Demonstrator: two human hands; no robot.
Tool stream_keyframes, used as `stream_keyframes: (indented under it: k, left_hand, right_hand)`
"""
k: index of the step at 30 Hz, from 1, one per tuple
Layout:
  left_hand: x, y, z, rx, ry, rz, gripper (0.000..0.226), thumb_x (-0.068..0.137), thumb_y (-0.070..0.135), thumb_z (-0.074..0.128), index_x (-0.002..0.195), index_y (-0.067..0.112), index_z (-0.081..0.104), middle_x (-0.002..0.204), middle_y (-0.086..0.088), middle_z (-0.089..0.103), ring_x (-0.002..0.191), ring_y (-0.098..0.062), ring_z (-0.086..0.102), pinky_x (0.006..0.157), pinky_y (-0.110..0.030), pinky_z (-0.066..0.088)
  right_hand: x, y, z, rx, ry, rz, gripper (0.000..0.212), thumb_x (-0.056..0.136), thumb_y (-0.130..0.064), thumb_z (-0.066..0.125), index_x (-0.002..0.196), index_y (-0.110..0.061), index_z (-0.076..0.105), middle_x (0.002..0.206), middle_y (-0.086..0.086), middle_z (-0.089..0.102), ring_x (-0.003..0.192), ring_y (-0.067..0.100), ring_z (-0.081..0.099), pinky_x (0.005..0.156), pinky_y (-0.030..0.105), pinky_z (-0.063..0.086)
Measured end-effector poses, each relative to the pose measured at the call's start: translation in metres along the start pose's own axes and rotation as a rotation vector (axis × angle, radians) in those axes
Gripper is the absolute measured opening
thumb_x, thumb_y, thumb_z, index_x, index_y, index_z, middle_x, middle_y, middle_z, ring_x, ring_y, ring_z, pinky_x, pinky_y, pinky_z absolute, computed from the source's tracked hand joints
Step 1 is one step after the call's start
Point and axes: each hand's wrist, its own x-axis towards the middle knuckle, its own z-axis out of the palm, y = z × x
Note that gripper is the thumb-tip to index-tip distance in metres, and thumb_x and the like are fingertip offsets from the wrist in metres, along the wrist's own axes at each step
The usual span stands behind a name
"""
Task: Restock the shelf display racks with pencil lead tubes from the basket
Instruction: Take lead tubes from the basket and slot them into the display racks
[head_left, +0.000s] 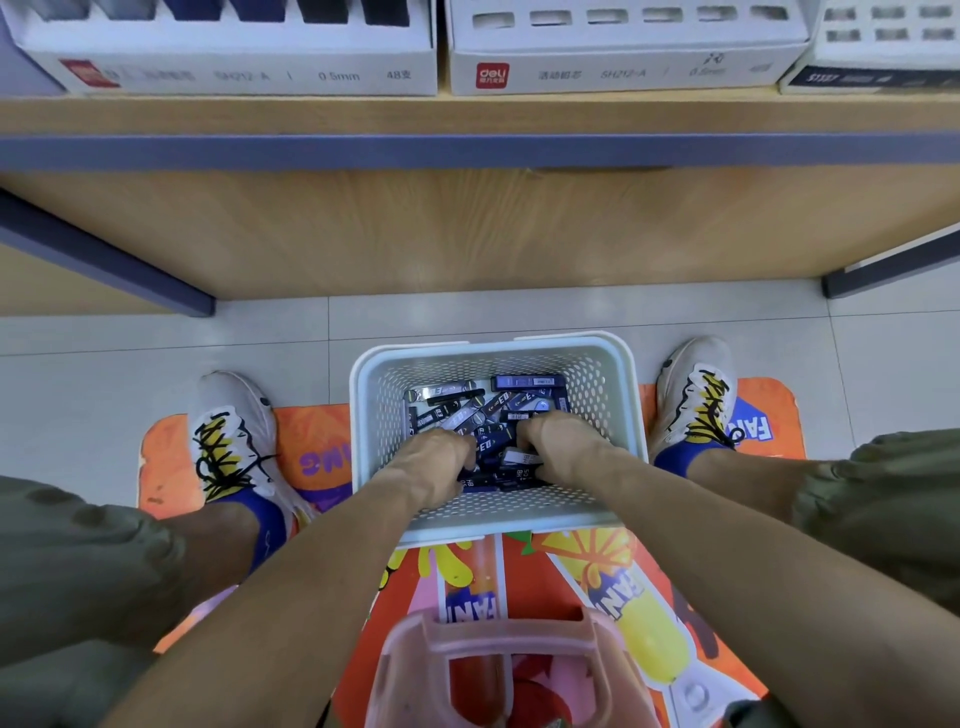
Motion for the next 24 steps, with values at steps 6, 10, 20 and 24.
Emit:
stream_keyframes:
  k: [6,10,20,24]
  left_hand:
    - [-0.001,0.001,-0.001,-0.035,0.009,0.015,0.044,0.1,0.026,0.062,0.142,0.027,0.051,0.137,-0.007,0.058,0.125,-0.026,0.055,0.105,-0.037,0.046]
    - [0.0,0.001,-0.003,-0.291,0.018,-0.083,0.046,0.102,0.03,0.058,0.145,0.035,0.043,0.142,-0.01,0.053,0.126,-0.028,0.055,0.109,-0.041,0.045]
    - [0.004,0.023,-0.018,-1.326,0.12,-0.413,0.064,0.107,0.028,0.046,0.162,0.025,0.013,0.168,0.0,0.02,0.148,-0.03,0.033,0.11,-0.05,0.045]
    - [-0.005,0.043,-0.026,-1.607,0.134,-0.437,0.049,0.102,0.027,0.041,0.151,0.026,0.038,0.151,-0.008,0.05,0.13,-0.031,0.055,0.1,-0.057,0.051]
  right_hand:
    - [-0.004,-0.001,-0.001,-0.025,-0.025,-0.032,0.027,0.086,-0.01,0.071,0.111,-0.016,0.069,0.101,0.004,0.07,0.093,0.025,0.067,0.089,0.036,0.057]
    - [-0.006,0.003,-0.001,0.088,0.05,-0.026,0.025,0.088,-0.016,0.072,0.112,-0.017,0.066,0.098,0.004,0.068,0.086,0.023,0.059,0.075,0.028,0.046]
    - [-0.01,-0.014,-0.023,1.151,0.145,0.163,0.027,0.08,-0.015,0.086,0.089,-0.008,0.062,0.082,0.004,0.07,0.069,0.015,0.065,0.062,0.024,0.057]
    - [-0.024,-0.019,-0.034,1.227,0.166,0.147,0.026,0.08,-0.013,0.086,0.101,-0.002,0.074,0.093,0.011,0.078,0.07,0.016,0.068,0.08,0.035,0.063]
